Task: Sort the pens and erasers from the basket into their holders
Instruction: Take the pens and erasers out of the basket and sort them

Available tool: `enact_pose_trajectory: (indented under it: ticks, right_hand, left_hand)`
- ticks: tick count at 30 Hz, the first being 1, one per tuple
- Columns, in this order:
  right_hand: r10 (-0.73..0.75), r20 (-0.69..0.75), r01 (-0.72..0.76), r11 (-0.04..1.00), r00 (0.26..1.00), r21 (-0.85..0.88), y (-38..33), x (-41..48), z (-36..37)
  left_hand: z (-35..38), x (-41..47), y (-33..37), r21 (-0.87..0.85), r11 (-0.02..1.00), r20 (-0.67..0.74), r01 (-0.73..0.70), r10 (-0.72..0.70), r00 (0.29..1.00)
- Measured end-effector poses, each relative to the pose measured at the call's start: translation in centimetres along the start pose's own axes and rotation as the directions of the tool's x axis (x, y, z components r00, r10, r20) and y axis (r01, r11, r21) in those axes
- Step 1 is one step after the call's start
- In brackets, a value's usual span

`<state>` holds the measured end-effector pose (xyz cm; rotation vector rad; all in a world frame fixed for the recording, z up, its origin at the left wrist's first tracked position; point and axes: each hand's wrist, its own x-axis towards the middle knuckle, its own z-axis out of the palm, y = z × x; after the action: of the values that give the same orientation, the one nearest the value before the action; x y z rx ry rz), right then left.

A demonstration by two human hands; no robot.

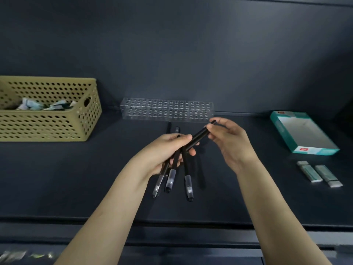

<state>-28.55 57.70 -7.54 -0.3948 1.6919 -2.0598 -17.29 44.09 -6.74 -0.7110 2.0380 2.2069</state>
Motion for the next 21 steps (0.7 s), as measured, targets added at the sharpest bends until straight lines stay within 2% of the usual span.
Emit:
enact_pose_trajectory:
  ticks: [5, 11, 13, 17, 21]
  right_hand:
    - [0.001, -0.166, 0.031, 0.981, 0.986, 0.192, 0.4, 0.8, 2.0]
    - [0.050, -0.238, 0.017, 0.963, 0.970, 0.269, 0.2, 1.9, 1.7]
    - [0.086, -0.185, -0.050, 0.981, 0.979, 0.190, 0.0, 2.3, 0.9]
    - [0.193, -0.010, -0.192, 0.966, 0.981, -0.176, 0.4, 3.2, 0.1]
    - [0.217, 0.061, -0.188, 0.932, 0.974, -0.310, 1.1, 4.5, 1.3]
  left_hand:
    - [-2.6, -0.3, 0.2, -0.030, 0.999, -0.021, 0.009, -0.010, 1.000]
    - [-6.1, -0.5, -0.6, -0.019, 0.999, -0.025, -0.046, 0.045, 0.999]
    - [-7.2, -0.3, -0.7, 0.003, 0.998, -0.038, -0.070, 0.070, 0.997]
    - [-8.7, 0.6, -0.5, 0.048, 0.996, -0.075, -0.080, 0.084, 0.994]
    - [-9.1, 1.9, -0.2, 0.037, 0.998, -0.137, -0.052, 0.057, 0.989]
